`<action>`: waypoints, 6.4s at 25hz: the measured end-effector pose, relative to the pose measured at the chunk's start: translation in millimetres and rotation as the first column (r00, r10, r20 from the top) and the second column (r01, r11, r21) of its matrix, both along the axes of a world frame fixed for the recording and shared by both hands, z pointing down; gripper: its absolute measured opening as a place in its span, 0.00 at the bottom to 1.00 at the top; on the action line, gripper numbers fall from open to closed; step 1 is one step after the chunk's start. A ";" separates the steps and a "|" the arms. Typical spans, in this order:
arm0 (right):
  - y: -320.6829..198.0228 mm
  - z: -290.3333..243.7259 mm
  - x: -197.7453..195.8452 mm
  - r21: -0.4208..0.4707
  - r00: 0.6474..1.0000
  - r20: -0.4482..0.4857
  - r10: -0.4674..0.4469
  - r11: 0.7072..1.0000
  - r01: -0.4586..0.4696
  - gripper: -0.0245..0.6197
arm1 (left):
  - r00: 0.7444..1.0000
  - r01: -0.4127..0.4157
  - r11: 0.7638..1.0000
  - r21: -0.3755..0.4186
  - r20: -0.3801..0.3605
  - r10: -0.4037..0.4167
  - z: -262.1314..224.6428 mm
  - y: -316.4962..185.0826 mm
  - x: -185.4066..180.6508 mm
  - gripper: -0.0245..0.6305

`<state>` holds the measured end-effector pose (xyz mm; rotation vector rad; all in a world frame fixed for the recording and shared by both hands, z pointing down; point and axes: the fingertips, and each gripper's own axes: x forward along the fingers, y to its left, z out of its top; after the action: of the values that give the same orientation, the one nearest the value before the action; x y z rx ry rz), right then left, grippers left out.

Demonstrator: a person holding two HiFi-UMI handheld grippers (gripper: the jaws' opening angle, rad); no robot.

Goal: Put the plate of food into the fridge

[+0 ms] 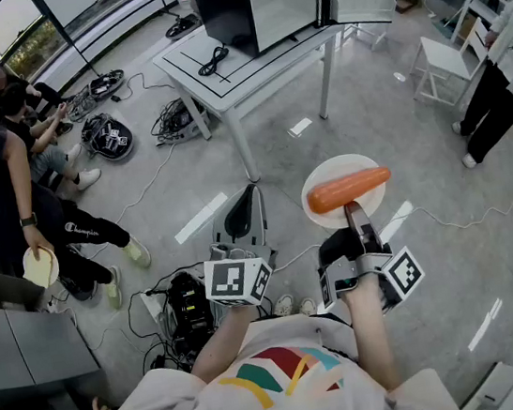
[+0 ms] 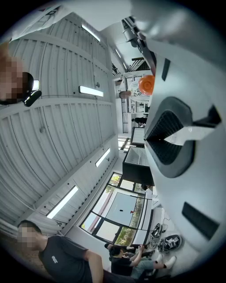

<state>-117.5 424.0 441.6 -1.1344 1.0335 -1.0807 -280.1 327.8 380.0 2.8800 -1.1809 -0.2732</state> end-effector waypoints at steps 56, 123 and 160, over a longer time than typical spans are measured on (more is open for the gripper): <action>-292.1 -2.6 203.3 -0.065 0.998 -0.050 -0.041 0.997 0.037 0.06 | 0.999 0.033 0.999 -0.022 0.003 -0.033 19.6 -300.6 193.7 0.04; -822.8 -110.4 288.5 -0.150 0.880 -0.097 -0.466 0.881 0.450 0.10 | 0.979 0.200 0.968 -0.150 0.060 -0.193 20.2 -627.3 343.3 0.04; -826.2 -127.3 262.6 -0.305 0.631 -0.258 -0.732 0.681 0.665 0.44 | 0.984 0.176 0.974 -0.140 0.003 -0.177 -6.6 -628.4 341.6 0.04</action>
<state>145.1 -402.2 314.3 -1.1143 1.8054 -1.6500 61.6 -300.6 373.4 2.6563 -1.3964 -0.1973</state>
